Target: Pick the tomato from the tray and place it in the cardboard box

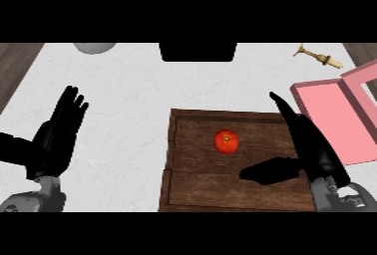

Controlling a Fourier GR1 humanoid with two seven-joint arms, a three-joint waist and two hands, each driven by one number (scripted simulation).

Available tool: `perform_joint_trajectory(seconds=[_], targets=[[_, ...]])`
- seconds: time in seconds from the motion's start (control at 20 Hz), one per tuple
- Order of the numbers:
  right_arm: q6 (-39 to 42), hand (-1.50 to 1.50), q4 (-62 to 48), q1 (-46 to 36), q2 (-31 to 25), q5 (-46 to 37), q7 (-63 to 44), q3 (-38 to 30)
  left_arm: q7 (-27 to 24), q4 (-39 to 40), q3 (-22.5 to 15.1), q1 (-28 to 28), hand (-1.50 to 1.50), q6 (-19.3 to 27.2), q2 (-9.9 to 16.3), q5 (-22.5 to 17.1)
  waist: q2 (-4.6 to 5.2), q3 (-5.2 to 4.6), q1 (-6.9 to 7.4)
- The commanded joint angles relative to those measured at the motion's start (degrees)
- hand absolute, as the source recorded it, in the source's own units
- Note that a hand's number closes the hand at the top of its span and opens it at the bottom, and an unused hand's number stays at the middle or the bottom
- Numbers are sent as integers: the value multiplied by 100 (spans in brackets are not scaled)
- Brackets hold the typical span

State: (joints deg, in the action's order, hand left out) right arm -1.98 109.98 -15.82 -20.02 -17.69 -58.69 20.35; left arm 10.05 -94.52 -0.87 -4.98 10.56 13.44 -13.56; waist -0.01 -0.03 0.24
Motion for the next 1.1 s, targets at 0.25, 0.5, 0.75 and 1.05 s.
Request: perform_joint_trajectory(seconds=[0.25,0.5,0.75,1.05], targets=[[56,-150,-701,238,735,-667,283,-11,342,-335,105,124,0,-122,-85,184,-1,3,-12],[313,-150,-469,146,1003,-962,71,-249,137,187,278,-271,0,-99,-316,306,-1,2,-26],[377,-150,-1151,93,1122,-814,703,-638,-8,297,310,-227,0,-308,-347,324,4,2,-18],[334,-150,-1332,-48,1733,-1327,432,-396,515,-450,337,-34,0,-253,-353,448,-2,3,-10]])
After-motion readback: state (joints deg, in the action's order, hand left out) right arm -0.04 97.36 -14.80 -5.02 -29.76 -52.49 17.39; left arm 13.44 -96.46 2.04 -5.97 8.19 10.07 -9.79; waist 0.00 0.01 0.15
